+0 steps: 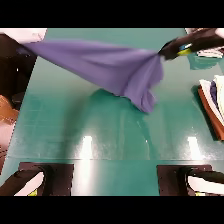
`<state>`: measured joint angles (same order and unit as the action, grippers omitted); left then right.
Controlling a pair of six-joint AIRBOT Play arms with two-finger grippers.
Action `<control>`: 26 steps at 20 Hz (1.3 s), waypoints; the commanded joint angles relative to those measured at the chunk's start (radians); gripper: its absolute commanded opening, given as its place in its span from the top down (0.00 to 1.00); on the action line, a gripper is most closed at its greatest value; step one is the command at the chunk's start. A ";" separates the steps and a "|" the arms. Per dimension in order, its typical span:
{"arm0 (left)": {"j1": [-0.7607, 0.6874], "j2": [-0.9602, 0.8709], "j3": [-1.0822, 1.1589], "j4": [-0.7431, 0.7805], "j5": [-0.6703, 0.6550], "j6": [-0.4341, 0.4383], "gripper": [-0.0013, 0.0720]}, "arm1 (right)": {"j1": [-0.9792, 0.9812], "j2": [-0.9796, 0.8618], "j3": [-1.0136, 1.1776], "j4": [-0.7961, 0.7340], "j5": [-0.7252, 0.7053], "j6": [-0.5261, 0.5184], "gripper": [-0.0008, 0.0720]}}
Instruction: Fold the shirts.
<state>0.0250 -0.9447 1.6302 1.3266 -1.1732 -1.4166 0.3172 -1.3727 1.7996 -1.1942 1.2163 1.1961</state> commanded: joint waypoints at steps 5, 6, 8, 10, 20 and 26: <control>0.000 0.114 0.391 -0.051 0.085 -0.027 0.95 | -0.083 0.413 0.001 -0.011 -0.173 0.000 0.97; 0.001 0.114 0.428 -0.085 0.093 -0.027 0.95 | -0.083 0.450 0.001 -0.011 -0.180 0.000 0.97; 0.000 0.115 0.485 -0.164 0.147 -0.025 0.95 | -0.083 0.511 0.001 -0.012 -0.196 0.000 0.97; 0.000 0.124 0.501 -0.208 0.191 -0.024 0.95 | -0.084 0.557 0.001 -0.014 -0.196 0.001 0.97; 0.001 0.016 0.182 -0.072 -0.001 -0.050 0.95 | -0.085 0.282 0.001 -0.143 0.072 0.139 0.97; 0.001 -0.351 0.026 -0.028 0.020 -0.041 0.95 | -0.137 -0.159 0.001 -0.140 0.036 0.139 0.97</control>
<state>0.0246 -1.1370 1.7187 1.2591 -1.1778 -1.4612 0.1989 -1.3495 1.7992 -1.3296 1.2800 1.3304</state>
